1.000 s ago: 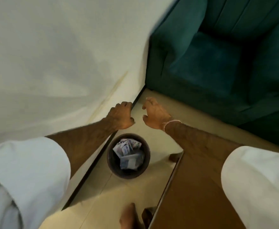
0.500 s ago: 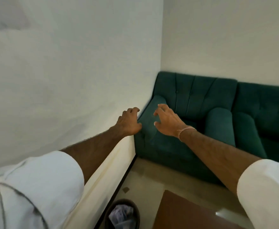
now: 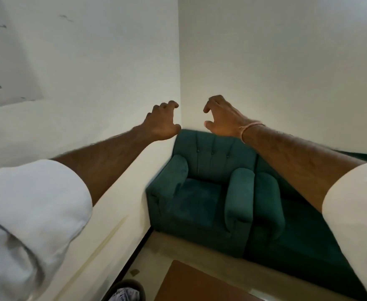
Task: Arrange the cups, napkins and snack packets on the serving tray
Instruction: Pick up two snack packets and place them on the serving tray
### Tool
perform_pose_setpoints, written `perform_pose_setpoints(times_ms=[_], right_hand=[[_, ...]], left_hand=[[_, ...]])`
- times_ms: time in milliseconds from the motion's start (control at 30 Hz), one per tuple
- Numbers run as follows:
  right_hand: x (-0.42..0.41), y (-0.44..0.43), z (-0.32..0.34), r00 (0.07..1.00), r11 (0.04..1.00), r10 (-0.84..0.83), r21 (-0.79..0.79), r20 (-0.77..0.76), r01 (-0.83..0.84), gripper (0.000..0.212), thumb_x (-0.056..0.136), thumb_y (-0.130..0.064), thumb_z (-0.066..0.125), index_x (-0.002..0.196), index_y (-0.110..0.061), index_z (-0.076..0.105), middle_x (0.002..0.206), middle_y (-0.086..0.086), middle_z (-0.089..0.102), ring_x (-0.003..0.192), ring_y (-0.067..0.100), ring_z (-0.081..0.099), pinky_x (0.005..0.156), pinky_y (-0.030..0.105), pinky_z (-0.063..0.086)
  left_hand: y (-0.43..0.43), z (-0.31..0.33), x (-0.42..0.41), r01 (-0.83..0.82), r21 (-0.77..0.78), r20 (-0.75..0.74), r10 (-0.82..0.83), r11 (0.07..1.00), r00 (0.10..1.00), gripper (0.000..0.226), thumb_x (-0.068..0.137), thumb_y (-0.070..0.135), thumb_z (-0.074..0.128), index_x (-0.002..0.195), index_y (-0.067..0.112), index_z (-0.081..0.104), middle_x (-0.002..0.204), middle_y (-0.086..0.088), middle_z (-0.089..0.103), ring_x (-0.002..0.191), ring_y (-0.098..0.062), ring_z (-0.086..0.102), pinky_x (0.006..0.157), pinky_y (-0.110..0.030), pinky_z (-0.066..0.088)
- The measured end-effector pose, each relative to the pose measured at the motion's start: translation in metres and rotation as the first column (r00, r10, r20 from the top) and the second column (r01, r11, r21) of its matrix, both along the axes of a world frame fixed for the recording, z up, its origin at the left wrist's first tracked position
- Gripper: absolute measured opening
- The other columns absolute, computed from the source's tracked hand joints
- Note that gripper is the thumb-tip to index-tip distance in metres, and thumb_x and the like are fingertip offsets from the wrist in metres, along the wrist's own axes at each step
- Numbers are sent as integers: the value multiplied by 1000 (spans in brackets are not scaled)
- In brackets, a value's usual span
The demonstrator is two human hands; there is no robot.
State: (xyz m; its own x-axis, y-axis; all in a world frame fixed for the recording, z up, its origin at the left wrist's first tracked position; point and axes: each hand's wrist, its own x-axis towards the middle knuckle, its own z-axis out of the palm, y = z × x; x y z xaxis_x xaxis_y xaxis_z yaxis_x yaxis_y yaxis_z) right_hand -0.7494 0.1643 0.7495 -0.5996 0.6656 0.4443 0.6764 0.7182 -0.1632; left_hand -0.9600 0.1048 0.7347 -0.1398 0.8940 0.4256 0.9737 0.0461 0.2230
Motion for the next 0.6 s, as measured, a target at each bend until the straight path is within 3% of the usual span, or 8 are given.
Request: perform_pose_setpoints(times_ms=[267, 600], right_hand=[[107, -29, -12, 986, 984, -168, -58, -16, 167, 44, 89, -24, 63, 130, -13, 51, 148, 8, 38, 118, 27, 54, 101, 43, 48], [282, -41, -107, 902, 876, -430, -220, 44, 429, 46, 89, -27, 60, 132, -16, 48, 147, 4, 38, 124, 28, 50, 101, 47, 45]], left_hand=[[7, -9, 92, 152, -94, 24, -151, 984, 988, 71, 85, 31, 69, 147, 19, 35, 147, -15, 45, 133, -33, 43, 103, -47, 43], [41, -105, 257, 347, -262, 82, -337, 901, 938, 72, 82, 38, 68, 146, 23, 37, 146, -10, 46, 134, -30, 42, 109, -54, 39]])
